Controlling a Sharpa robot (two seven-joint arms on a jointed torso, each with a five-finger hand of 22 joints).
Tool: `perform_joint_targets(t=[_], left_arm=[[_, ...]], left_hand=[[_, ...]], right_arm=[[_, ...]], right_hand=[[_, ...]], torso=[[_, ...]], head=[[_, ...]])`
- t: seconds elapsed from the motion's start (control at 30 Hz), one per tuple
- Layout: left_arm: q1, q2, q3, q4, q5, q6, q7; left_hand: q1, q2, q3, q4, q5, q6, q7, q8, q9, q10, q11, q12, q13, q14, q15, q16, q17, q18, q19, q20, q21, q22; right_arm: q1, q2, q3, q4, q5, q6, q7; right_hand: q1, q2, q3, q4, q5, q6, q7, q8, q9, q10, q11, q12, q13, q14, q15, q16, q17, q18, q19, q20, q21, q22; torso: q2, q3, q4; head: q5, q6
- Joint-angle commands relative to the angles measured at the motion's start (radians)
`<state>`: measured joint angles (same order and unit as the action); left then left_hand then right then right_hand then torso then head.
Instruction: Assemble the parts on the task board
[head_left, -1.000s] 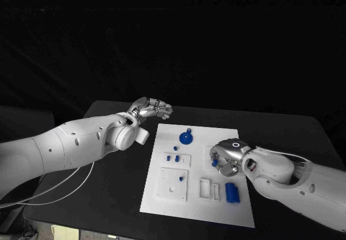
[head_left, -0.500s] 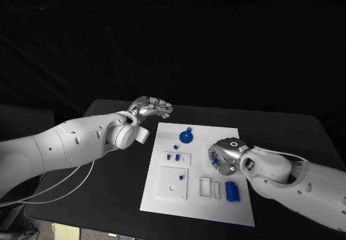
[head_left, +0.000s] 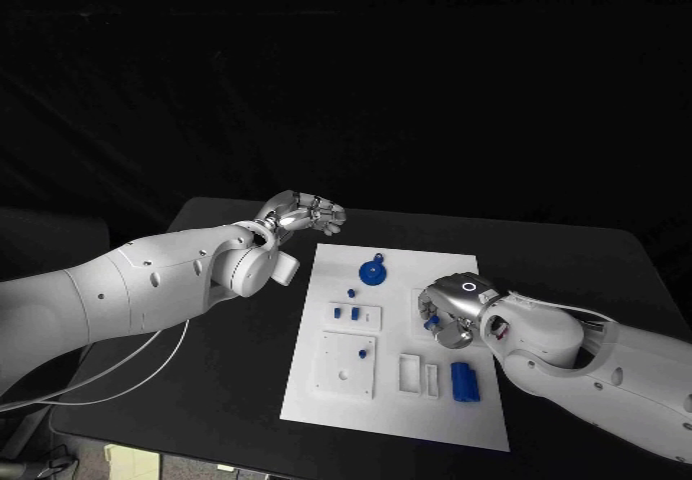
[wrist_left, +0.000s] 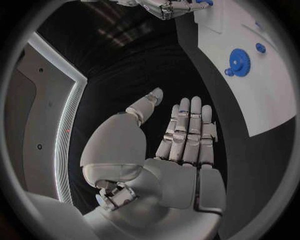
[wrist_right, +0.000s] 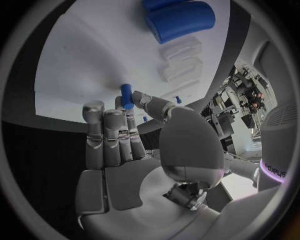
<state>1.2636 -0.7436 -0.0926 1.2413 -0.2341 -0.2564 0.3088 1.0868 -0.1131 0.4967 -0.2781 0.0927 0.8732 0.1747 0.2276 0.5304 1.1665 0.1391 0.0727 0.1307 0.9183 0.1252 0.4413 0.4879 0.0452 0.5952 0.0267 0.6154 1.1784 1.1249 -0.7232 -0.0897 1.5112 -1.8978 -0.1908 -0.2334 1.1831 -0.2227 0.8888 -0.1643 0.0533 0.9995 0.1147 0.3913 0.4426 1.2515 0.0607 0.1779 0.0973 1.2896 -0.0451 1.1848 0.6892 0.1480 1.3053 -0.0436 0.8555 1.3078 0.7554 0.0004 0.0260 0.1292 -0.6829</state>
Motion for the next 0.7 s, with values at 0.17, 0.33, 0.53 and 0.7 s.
perform_joint_targets(t=[0.17,0.33,0.53,0.7], left_arm=[[0.001,0.001,0.001,0.001,0.005,0.008,0.007],[0.001,0.001,0.001,0.002,0.005,0.008,0.007],[0.001,0.002,0.001,0.001,0.005,0.011,0.005],[0.001,0.002,0.001,0.0,0.005,0.01,0.005]], left_hand=[[0.003,0.003,-0.001,-0.002,0.005,-0.007,-0.001,0.004,-0.001,-0.002,-0.003,-0.001,-0.002,0.002,0.002,-0.006,0.001,-0.003,0.0,0.0,-0.005,0.001],[0.003,0.003,-0.002,-0.001,0.005,-0.008,-0.001,0.004,-0.002,-0.002,-0.003,-0.001,-0.002,0.001,0.002,-0.006,0.002,-0.003,0.0,0.001,-0.005,0.001],[0.002,0.003,-0.002,-0.001,0.004,-0.008,-0.001,0.004,-0.002,-0.003,-0.003,-0.001,-0.002,0.001,0.002,-0.007,0.002,-0.004,0.0,0.001,-0.005,0.002],[0.001,0.003,-0.002,0.0,0.004,-0.009,0.0,0.004,-0.002,-0.003,-0.002,-0.001,-0.002,0.001,0.003,-0.008,0.003,-0.004,0.0,0.001,-0.006,0.002]], right_arm=[[-0.002,0.001,-0.001,0.001,-0.03,-0.011,-0.011],[-0.002,0.001,-0.001,0.004,-0.031,-0.02,-0.008],[-0.002,-0.003,0.0,0.019,-0.036,-0.039,-0.013],[-0.002,-0.016,0.001,0.052,-0.049,-0.04,-0.02]], right_hand=[[0.003,0.01,0.008,-0.003,-0.005,0.009,0.0,0.007,0.001,0.018,-0.002,0.006,0.014,0.0,-0.009,0.005,0.001,0.114,-0.001,-0.007,0.004,0.019],[0.002,0.009,0.009,-0.003,-0.005,0.01,0.0,0.007,0.001,0.019,-0.002,0.006,0.015,0.0,-0.009,0.005,0.001,0.114,-0.001,-0.007,0.004,0.019],[0.005,0.01,0.013,-0.005,-0.005,0.019,-0.003,0.01,0.002,0.028,-0.006,0.01,0.019,0.0,-0.013,0.005,0.001,0.114,0.0,-0.01,0.006,0.019],[0.007,0.009,0.015,-0.006,-0.005,0.029,-0.007,0.014,0.005,0.042,-0.011,0.016,0.024,0.0,-0.018,0.005,0.001,0.114,0.001,-0.013,0.008,0.018]], torso=[[0.0,0.0004,-0.0007],[0.0,0.0001,0.0],[0.0,-0.0001,0.0004],[0.0,0.0002,0.0002]], head=[[0.0,-0.001],[0.0,-0.001],[0.0,-0.001],[0.002,-0.003]])
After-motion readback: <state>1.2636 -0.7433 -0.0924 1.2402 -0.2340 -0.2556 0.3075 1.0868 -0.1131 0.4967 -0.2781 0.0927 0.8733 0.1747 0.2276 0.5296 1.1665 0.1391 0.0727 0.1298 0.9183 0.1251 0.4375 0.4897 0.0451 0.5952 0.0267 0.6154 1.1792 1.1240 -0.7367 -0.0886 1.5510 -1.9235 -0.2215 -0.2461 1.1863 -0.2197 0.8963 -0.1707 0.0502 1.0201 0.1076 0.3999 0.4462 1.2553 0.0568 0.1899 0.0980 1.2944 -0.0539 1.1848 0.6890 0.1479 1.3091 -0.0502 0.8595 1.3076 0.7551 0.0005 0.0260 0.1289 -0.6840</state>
